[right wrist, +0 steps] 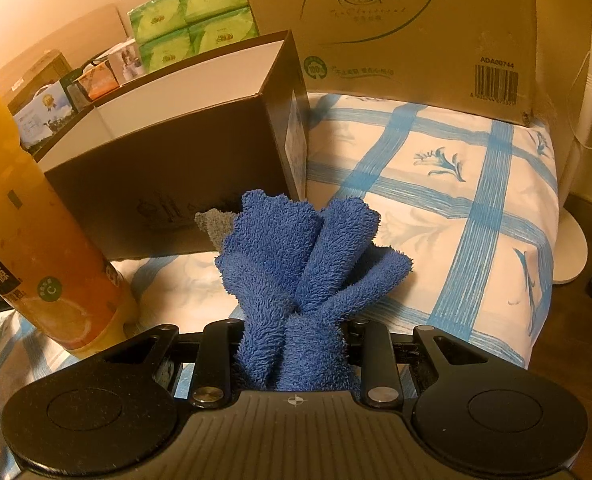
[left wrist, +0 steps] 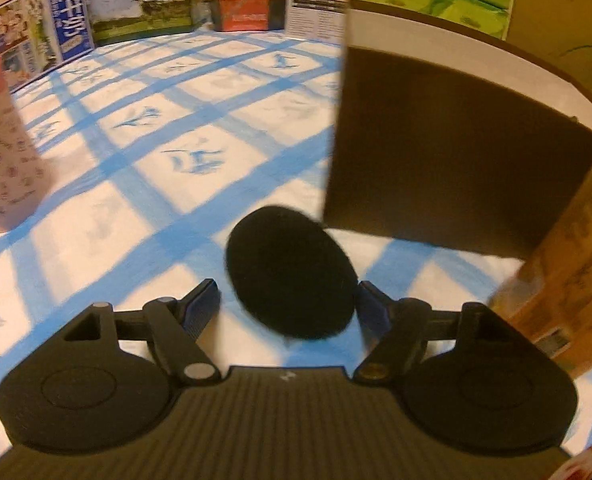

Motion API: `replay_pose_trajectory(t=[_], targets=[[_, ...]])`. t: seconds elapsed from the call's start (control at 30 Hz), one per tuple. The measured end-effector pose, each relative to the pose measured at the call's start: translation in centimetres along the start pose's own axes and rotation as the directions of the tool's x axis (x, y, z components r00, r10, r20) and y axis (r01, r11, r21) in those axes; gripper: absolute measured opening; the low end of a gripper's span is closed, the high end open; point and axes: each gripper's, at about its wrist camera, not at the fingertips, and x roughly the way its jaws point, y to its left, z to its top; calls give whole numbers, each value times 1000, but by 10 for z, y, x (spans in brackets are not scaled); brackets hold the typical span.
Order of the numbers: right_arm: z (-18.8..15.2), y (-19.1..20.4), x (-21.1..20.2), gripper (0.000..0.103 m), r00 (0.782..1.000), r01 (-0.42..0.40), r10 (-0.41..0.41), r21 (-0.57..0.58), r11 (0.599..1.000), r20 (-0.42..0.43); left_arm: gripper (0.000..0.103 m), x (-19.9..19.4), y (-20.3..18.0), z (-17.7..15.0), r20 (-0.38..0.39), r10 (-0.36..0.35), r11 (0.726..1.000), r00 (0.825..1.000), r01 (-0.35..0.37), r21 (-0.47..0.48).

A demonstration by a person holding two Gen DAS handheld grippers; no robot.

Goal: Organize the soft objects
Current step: 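Grasp the black round pad with the left gripper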

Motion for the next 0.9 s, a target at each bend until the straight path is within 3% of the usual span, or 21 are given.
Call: replay_pose_trajectory(t=[0.2,0.43,0.5,0.6,0.9], targets=[[-1,0,0,29,1000,1,-1,1,1000,0,75,-6,14,0,-1,-19,999,1000,19,38],[0,0,0,29,1000,1,-1,-4,1000,-1,75,14,9,18,-5,-28,999,1000,28,35],[0,0,0,29,1000,0,0,-11,1000,0,74,18,9,21,-9,-17,999,1000,18,37],[0,1,-2,29,1000,-6,6,-15,1000,1,62,16,9,23,-1,-13,999,1000,13,49],[2,4,-23,29,999,-36,37,-52,998,11,60,-14,19,7,-8,-8,998,1000,8,59]])
